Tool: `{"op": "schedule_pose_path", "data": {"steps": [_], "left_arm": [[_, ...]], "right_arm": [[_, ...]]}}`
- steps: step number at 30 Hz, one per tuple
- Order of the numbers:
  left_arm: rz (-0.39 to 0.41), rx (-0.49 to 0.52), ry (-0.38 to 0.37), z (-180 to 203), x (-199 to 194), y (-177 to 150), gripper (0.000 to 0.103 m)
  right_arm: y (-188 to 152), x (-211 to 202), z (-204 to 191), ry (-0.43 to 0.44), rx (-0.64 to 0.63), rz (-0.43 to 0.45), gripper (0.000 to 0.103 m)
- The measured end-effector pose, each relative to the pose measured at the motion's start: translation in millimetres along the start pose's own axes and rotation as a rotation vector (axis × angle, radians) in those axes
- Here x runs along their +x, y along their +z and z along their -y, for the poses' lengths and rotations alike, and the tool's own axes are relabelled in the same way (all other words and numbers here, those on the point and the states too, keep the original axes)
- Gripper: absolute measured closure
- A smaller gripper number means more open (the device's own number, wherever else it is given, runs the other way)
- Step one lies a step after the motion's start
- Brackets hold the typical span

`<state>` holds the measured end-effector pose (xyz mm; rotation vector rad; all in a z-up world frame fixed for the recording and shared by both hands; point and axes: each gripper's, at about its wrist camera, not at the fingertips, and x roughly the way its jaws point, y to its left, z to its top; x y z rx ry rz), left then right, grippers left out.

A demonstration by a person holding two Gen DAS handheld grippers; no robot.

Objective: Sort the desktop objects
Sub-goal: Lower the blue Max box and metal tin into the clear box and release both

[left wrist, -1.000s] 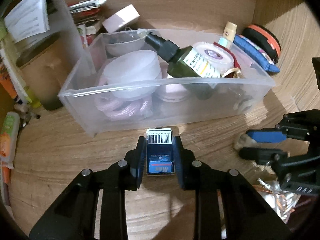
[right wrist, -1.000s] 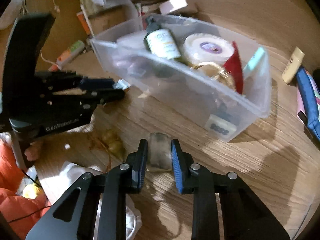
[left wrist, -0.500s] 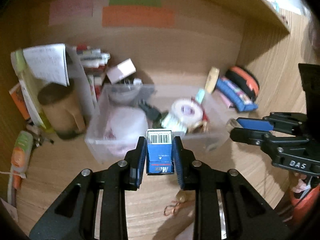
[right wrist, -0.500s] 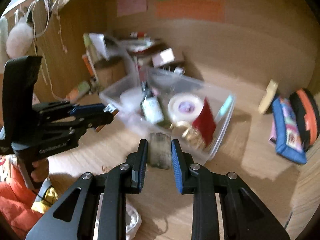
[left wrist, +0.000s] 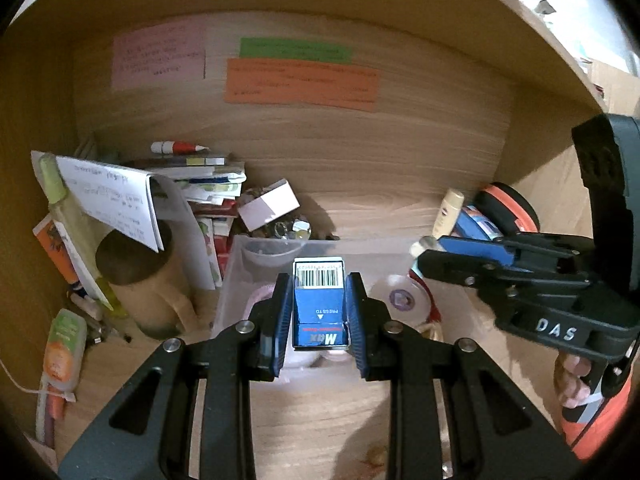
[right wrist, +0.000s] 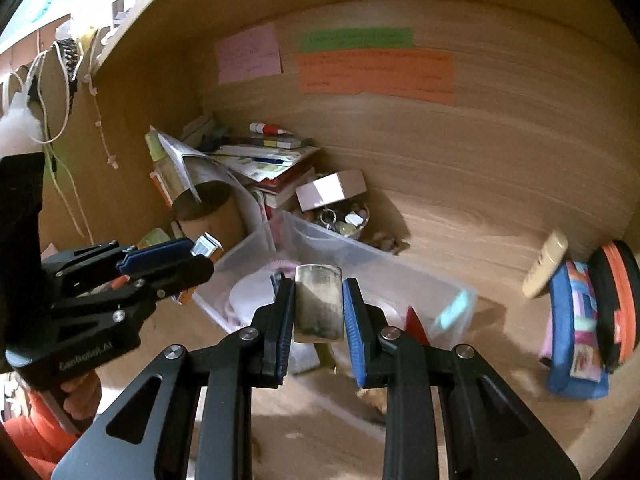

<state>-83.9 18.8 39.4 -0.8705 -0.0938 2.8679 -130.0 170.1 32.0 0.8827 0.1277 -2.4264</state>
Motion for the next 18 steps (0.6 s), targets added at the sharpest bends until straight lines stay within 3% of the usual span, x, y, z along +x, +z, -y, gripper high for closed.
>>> {"op": "schedule_pose_path", "data": {"steps": [6, 18], "left_arm": [[-0.015, 0.001, 0.026, -3, 19, 6, 0.076], [-0.138, -0.076, 0.024, -32, 79, -3, 0.076]], "right_arm": [[7, 31, 2, 0.0, 0.007, -0.044, 0.081], [-4, 81, 21, -0.023, 0.036, -0.156, 0.081]]}}
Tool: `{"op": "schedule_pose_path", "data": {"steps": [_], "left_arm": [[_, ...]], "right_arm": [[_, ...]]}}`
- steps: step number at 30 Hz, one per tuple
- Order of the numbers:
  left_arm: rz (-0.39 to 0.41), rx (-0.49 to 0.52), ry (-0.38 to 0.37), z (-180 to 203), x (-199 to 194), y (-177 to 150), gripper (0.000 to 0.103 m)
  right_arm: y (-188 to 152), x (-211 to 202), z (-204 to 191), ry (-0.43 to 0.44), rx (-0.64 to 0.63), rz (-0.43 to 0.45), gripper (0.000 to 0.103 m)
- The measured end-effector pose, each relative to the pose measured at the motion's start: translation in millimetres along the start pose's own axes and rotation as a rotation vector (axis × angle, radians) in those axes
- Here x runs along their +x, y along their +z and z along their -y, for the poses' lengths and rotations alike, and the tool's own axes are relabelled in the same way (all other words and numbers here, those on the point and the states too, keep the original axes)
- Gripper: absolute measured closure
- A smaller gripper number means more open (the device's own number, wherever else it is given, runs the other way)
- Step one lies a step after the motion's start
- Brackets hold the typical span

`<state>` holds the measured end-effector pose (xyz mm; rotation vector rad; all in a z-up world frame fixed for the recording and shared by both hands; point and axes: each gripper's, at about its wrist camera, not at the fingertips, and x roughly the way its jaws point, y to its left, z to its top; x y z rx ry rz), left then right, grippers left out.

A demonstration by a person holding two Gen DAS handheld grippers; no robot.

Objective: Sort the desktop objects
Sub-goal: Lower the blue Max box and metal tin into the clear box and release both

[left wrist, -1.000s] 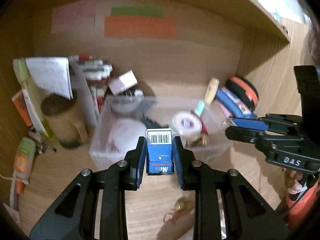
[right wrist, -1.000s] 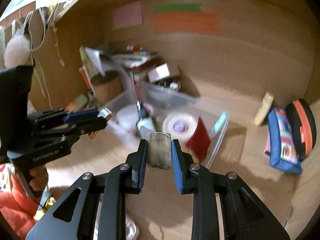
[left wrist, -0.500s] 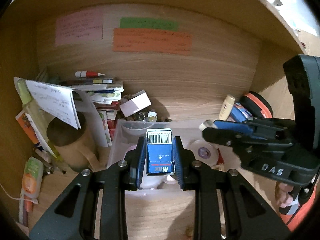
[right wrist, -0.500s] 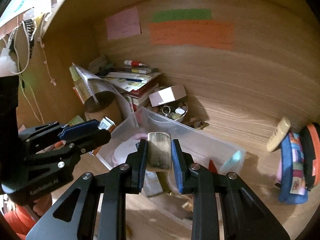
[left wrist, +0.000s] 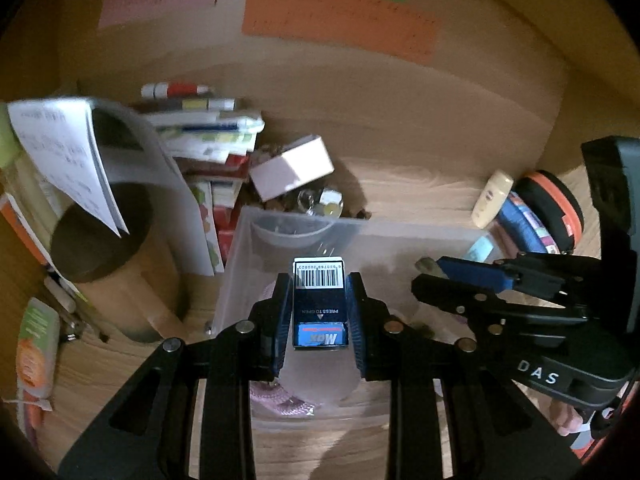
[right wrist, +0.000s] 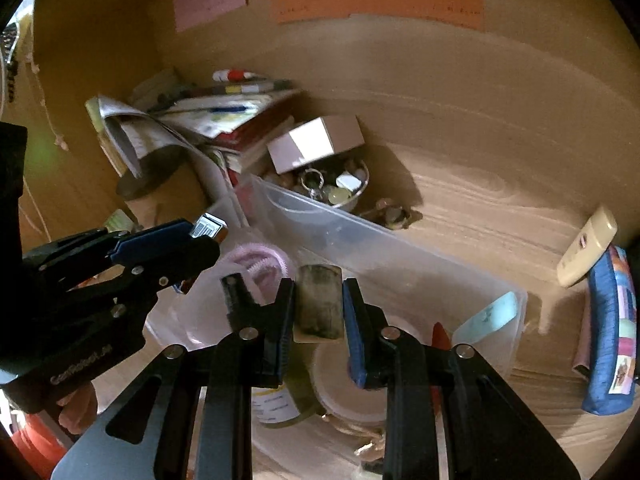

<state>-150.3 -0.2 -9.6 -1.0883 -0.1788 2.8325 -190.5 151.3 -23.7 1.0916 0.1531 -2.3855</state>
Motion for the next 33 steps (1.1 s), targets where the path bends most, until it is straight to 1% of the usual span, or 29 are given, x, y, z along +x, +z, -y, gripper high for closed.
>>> {"op": "schedule_pose_path", "data": {"steps": [4, 7, 10, 12, 14, 18, 21, 23, 24, 26, 27, 28, 29, 30, 33], "left_arm": [[-0.02, -0.003, -0.025, -3, 7, -3, 0.076], [-0.008, 0.012, -0.029, 0, 5, -4, 0.076], [0.01, 0.028, -0.015, 3, 2, -5, 0.07], [0.022, 0.031, -0.008, 3, -1, -5, 0.065], [0.029, 0.031, -0.013, 4, -3, -5, 0.061], [0.049, 0.028, -0.013, 2, -10, -4, 0.055], [0.067, 0.026, -0.012, 2, -16, -3, 0.048], [0.078, 0.03, -0.009, 2, -20, -3, 0.043], [0.081, 0.032, -0.01, 3, -23, -3, 0.043], [0.082, 0.038, -0.01, 4, -26, -4, 0.043], [0.084, 0.043, -0.009, 5, -28, -4, 0.043], [0.085, 0.045, -0.005, 6, -29, -5, 0.039], [0.09, 0.047, 0.004, 6, -32, -6, 0.032], [0.098, 0.048, 0.009, 7, -34, -7, 0.03], [0.101, 0.049, 0.008, 7, -40, -10, 0.03]], "right_arm": [[-2, 7, 1, -0.007, -0.004, -0.008, 0.081], [-3, 9, -1, -0.019, -0.019, -0.001, 0.081], [-2, 10, -4, -0.032, -0.031, 0.0, 0.079], [-2, 8, -6, -0.055, -0.045, 0.009, 0.075], [-2, 4, -8, -0.074, -0.054, 0.029, 0.067], [0, -4, -12, -0.12, -0.073, 0.061, 0.061], [1, -12, -12, -0.144, -0.077, 0.079, 0.056], [0, -18, -12, -0.164, -0.078, 0.095, 0.048], [-1, -20, -13, -0.172, -0.079, 0.103, 0.046], [-2, -25, -14, -0.19, -0.085, 0.117, 0.039], [-4, -28, -15, -0.201, -0.09, 0.125, 0.038], [-5, -31, -16, -0.207, -0.095, 0.129, 0.036], [-6, -33, -18, -0.216, -0.102, 0.133, 0.036], [-8, -35, -19, -0.224, -0.107, 0.137, 0.036], [-14, -44, -22, -0.23, -0.117, 0.145, 0.032]]}}
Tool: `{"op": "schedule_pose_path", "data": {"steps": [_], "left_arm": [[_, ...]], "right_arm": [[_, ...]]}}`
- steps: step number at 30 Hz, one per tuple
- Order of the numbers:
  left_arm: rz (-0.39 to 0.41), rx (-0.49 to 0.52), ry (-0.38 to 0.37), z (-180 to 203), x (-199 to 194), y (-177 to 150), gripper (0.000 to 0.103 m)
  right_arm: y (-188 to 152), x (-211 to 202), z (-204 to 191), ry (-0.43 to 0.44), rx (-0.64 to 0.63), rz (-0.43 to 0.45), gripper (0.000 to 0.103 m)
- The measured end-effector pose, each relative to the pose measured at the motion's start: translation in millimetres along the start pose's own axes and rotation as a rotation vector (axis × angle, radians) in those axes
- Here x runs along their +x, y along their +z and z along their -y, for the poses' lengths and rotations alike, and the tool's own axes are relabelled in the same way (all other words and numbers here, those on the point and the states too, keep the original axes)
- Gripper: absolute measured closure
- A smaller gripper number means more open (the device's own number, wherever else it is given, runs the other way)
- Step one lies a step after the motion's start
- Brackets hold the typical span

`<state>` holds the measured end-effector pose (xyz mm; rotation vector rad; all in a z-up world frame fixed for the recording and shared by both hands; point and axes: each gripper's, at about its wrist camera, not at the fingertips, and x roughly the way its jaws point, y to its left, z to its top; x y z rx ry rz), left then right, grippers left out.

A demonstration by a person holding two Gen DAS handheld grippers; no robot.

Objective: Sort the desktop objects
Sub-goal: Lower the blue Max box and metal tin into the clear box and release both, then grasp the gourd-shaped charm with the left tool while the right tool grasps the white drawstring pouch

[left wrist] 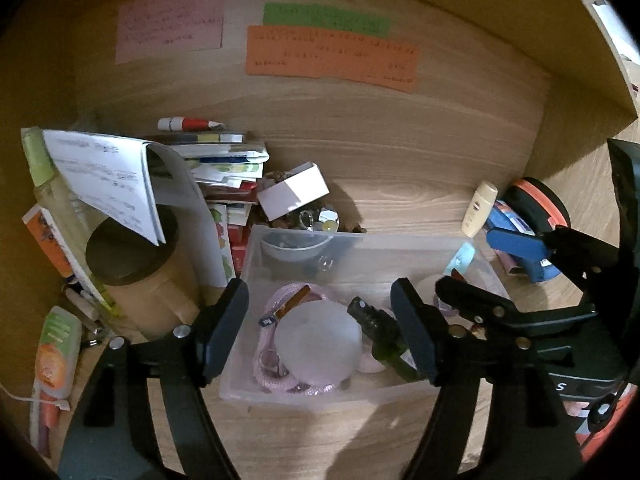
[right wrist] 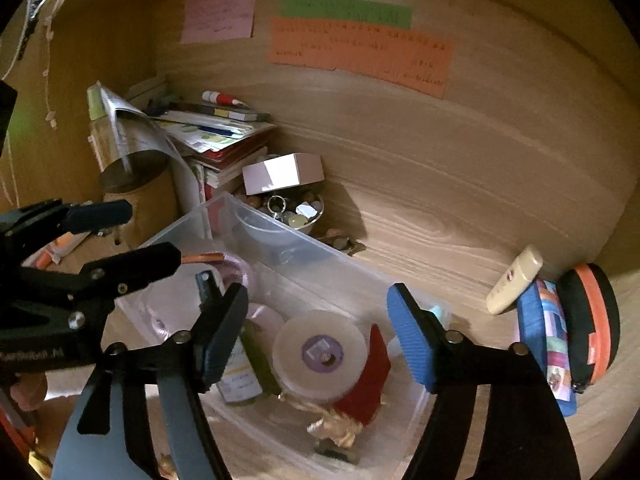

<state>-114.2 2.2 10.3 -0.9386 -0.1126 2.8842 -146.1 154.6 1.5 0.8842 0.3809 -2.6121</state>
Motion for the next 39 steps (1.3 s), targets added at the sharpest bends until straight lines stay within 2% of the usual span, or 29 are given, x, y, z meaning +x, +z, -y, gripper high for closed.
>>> {"op": "schedule_pose_path", "data": {"steps": [2, 6, 7, 8, 10, 20, 26, 32, 36, 39], "left_arm": [[-0.002, 0.0, 0.001, 0, -4, -2, 0.03], [-0.009, 0.003, -0.005, 2, -11, -6, 0.029], [-0.012, 0.004, -0.006, 2, -13, -8, 0.027], [-0.015, 0.004, -0.005, 3, -15, -10, 0.019], [-0.015, 0.004, -0.007, 4, -19, -14, 0.011], [-0.107, 0.046, 0.016, 12, -29, -52, 0.009], [-0.155, 0.079, 0.039, 14, -39, -82, 0.009], [-0.185, 0.074, 0.013, 16, -54, -106, 0.009], [-0.177, 0.092, 0.034, 20, -66, -123, 0.009], [-0.177, 0.092, 0.037, 19, -74, -136, 0.008]], "right_arm": [[-3, -6, -1, -0.007, -0.007, 0.009, 0.022], [-13, -20, -6, -0.024, -0.031, 0.032, 0.021], [-16, -23, -7, -0.023, -0.036, 0.033, 0.021], [-18, -26, -8, -0.021, -0.038, 0.033, 0.021], [-24, -30, -10, -0.021, -0.045, 0.028, 0.021], [-60, -54, -9, -0.012, -0.036, -0.014, 0.02], [-88, -73, -1, 0.021, 0.024, -0.03, 0.02], [-114, -91, -5, 0.038, 0.044, -0.041, 0.02], [-129, -96, -15, 0.113, 0.071, -0.077, 0.02], [-136, -97, -30, 0.215, 0.068, -0.105, 0.02]]}}
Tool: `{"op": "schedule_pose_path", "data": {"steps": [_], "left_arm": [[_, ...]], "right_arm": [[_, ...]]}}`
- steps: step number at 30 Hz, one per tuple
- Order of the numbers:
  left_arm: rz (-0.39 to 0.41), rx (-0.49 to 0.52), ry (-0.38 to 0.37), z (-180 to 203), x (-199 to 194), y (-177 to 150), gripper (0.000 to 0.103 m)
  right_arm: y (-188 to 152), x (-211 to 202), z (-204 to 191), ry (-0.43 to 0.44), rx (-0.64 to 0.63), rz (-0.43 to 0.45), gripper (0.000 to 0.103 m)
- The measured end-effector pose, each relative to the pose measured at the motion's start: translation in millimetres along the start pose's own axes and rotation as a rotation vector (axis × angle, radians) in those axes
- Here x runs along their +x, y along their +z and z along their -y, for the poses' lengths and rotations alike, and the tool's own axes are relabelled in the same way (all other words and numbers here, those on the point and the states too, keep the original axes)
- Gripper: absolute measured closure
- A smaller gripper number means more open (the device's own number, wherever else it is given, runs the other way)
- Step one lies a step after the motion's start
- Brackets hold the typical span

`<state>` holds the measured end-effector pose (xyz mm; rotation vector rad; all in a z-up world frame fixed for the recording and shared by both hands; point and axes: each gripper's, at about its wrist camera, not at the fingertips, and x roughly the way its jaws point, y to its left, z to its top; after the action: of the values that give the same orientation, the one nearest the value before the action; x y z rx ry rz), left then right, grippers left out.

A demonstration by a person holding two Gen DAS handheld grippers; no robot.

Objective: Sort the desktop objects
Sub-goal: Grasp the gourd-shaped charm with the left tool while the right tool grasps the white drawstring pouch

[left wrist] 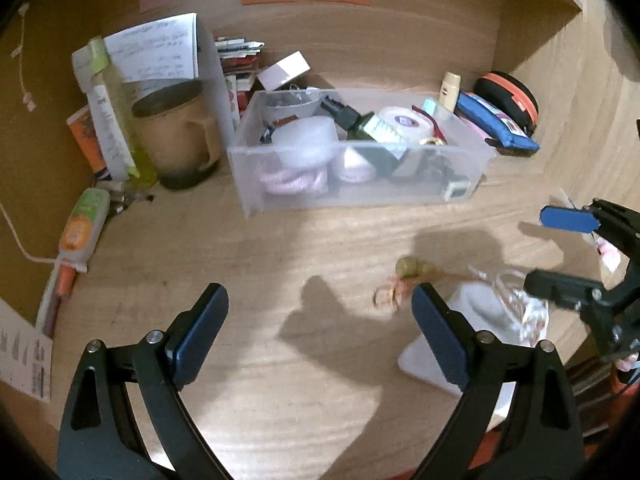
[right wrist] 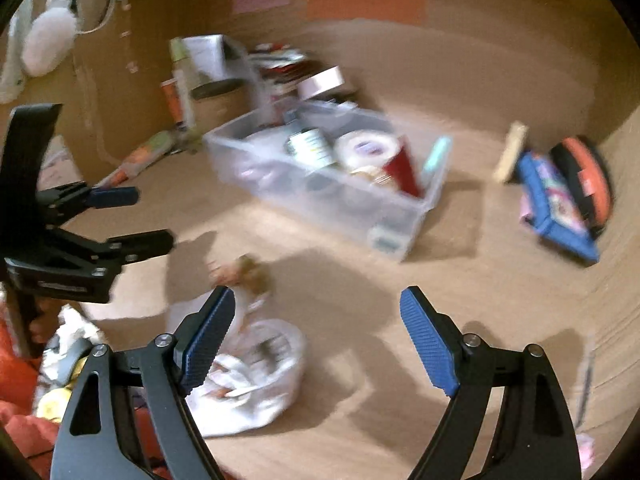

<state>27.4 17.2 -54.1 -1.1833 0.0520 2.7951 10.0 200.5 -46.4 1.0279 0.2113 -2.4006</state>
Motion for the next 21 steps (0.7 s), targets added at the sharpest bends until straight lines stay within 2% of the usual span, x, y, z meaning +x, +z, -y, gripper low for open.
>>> {"op": "schedule_pose_path", "data": {"steps": [3, 6, 10, 12, 17, 21], "left_arm": [[-0.005, 0.005, 0.008, 0, -1, -8, 0.008], [-0.015, 0.003, 0.015, -1, 4, -9, 0.008], [-0.077, 0.014, -0.059, 1, 22, 0, 0.008], [-0.115, 0.053, -0.097, 10, 36, 7, 0.008], [-0.165, 0.182, -0.071, 31, 61, 18, 0.008], [-0.175, 0.261, -0.078, 43, 70, 23, 0.008]], "right_arm": [[-8, 7, -13, 0.051, -0.002, -0.037, 0.02], [-19, 16, -23, 0.065, -0.003, -0.083, 0.02], [-32, 22, -28, 0.046, 0.018, -0.119, 0.02], [-37, 23, -27, 0.035, 0.044, -0.129, 0.02], [-40, 23, -24, 0.039, 0.096, -0.14, 0.017], [-38, 30, -24, 0.067, 0.11, -0.159, 0.015]]}}
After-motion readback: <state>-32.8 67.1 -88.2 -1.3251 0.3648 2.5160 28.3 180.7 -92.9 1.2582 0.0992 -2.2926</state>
